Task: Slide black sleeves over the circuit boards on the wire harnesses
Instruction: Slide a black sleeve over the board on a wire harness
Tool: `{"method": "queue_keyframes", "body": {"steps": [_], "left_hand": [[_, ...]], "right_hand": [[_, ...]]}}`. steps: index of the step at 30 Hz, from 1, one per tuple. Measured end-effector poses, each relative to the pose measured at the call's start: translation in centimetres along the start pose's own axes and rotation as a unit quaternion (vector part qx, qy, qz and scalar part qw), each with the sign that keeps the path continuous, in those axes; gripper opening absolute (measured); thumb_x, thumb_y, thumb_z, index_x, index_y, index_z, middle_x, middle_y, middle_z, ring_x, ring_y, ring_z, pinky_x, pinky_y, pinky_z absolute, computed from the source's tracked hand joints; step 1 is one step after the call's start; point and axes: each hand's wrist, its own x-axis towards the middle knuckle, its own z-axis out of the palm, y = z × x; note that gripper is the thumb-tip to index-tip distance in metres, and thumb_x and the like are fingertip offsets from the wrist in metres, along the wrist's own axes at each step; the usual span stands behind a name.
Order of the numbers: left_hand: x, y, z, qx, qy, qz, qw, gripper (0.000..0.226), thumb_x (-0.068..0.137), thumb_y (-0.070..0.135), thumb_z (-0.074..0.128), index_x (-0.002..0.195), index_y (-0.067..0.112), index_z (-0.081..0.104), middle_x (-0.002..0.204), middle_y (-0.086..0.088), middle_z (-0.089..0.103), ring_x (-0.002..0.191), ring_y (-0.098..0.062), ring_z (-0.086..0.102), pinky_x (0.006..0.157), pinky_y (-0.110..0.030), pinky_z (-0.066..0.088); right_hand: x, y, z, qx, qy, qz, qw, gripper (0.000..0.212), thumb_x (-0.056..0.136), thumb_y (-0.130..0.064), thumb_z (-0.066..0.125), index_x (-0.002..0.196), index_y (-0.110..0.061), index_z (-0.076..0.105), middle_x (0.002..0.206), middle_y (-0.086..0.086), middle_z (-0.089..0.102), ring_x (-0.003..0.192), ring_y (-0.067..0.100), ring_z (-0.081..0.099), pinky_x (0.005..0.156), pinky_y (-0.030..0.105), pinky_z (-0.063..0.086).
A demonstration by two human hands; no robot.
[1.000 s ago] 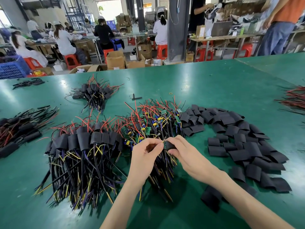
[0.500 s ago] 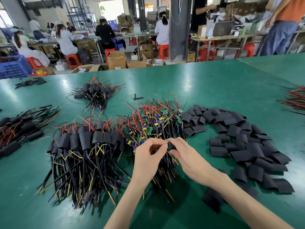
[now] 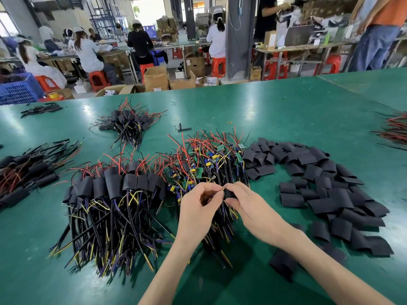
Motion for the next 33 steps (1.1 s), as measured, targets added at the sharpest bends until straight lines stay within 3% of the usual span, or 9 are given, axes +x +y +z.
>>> {"method": "queue_keyframes", "body": {"steps": [3,11,18,23,27,33], "left_hand": [[0.12,0.06,-0.24,-0.009,0.009,-0.009,1.000,0.017,0.085,0.005,0.067,0.086,0.022,0.069,0.083,0.010,0.070,0.075,-0.005,0.062,0.072,-0.014,0.049],[0.23,0.15,-0.21,-0.017,0.021,0.003,1.000,0.014,0.084,0.001,0.067,0.082,0.015,0.068,0.079,0.011,0.070,0.071,-0.003,0.062,0.069,-0.012,0.047],[0.08,0.27,-0.10,-0.009,0.019,0.006,1.000,0.016,0.085,0.002,0.066,0.082,0.018,0.068,0.081,0.012,0.069,0.072,-0.003,0.061,0.069,-0.012,0.047],[-0.01,0.26,-0.05,-0.010,0.018,0.003,1.000,0.018,0.085,0.002,0.066,0.081,0.020,0.068,0.081,0.011,0.069,0.072,-0.003,0.061,0.069,-0.013,0.047],[0.05,0.15,0.04,-0.002,0.014,0.003,1.000,0.016,0.085,0.002,0.066,0.083,0.019,0.068,0.081,0.013,0.069,0.072,-0.002,0.062,0.069,-0.012,0.046],[0.17,-0.03,-0.09,-0.014,0.022,0.003,1.000,0.014,0.085,0.006,0.067,0.084,0.020,0.069,0.081,0.012,0.069,0.073,-0.002,0.062,0.068,-0.010,0.046]], "right_hand": [[0.05,-0.03,-0.22,0.014,0.009,0.009,1.000,0.031,0.099,-0.023,0.041,0.127,-0.011,0.047,0.099,-0.007,0.043,0.084,0.020,0.048,0.080,0.036,0.039],[-0.13,-0.58,-0.33,-0.007,0.013,-0.001,1.000,0.044,0.095,-0.036,0.030,0.128,-0.011,0.046,0.109,0.003,0.051,0.090,0.026,0.052,0.082,0.044,0.044],[-0.14,-0.87,-0.18,-0.070,0.008,-0.024,0.997,0.047,0.098,-0.026,0.036,0.138,-0.002,0.039,0.119,0.012,0.053,0.104,0.026,0.052,0.089,0.028,0.039],[-0.26,-0.66,-0.10,-0.092,0.008,-0.041,0.995,0.050,0.098,-0.024,0.037,0.141,0.001,0.034,0.121,0.014,0.053,0.106,0.027,0.052,0.091,0.031,0.040],[-0.28,-0.32,0.13,-0.095,0.024,-0.052,0.994,0.046,0.098,-0.020,0.041,0.139,0.001,0.039,0.118,0.016,0.055,0.104,0.029,0.054,0.089,0.035,0.044],[-0.27,-0.57,-0.19,-0.032,0.044,-0.038,0.998,0.044,0.098,-0.031,0.035,0.132,-0.006,0.049,0.119,0.007,0.059,0.103,0.025,0.057,0.088,0.034,0.045]]}}
